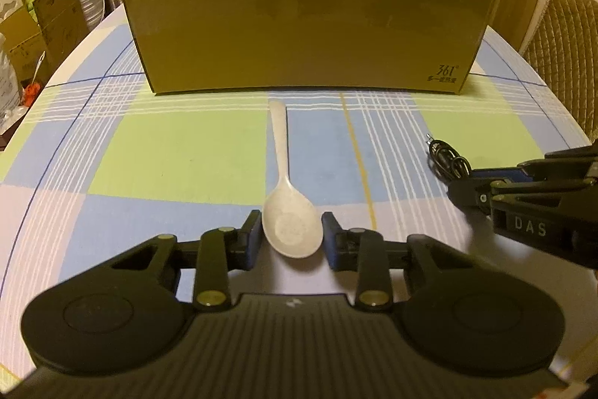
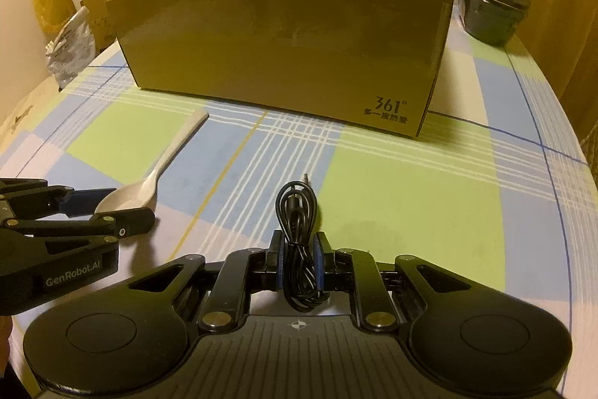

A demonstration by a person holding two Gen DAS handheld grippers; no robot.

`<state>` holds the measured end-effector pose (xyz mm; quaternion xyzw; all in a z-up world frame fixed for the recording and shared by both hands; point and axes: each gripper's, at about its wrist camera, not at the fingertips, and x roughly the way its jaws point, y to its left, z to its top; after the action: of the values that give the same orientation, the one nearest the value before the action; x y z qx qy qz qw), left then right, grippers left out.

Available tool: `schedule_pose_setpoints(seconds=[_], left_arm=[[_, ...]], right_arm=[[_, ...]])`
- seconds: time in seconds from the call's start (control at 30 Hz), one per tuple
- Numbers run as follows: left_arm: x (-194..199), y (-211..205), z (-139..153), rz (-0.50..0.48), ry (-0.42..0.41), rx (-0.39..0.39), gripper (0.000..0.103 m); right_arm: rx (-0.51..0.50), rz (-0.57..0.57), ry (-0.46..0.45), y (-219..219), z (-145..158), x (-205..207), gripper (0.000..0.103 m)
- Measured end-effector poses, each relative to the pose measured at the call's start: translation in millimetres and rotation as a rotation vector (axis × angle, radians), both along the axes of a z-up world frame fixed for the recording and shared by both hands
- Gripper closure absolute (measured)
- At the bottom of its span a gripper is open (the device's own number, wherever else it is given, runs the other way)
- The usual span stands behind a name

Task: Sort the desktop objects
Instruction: 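Lift and carry the spoon and cable over the cardboard box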

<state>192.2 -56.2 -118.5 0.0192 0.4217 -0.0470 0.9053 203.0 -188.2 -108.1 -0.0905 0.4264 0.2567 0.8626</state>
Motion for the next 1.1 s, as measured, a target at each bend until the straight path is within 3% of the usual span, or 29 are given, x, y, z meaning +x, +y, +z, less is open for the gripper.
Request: schedule_pose_setpoints(seconds=[0.73,1.1], left_arm=[[-26.8,2.2,12.8,-0.051,-0.015,-0.021,0.076],[-27.6,-2.9,7.1,-0.075,-0.008,0.017,0.075]], right_arm=[[0.019,-0.042,0.004,-6.1,2.9,-20.8,0.093],[0.019,-0.054,0.001,-9.1,2.6,-27.2,0.093]])
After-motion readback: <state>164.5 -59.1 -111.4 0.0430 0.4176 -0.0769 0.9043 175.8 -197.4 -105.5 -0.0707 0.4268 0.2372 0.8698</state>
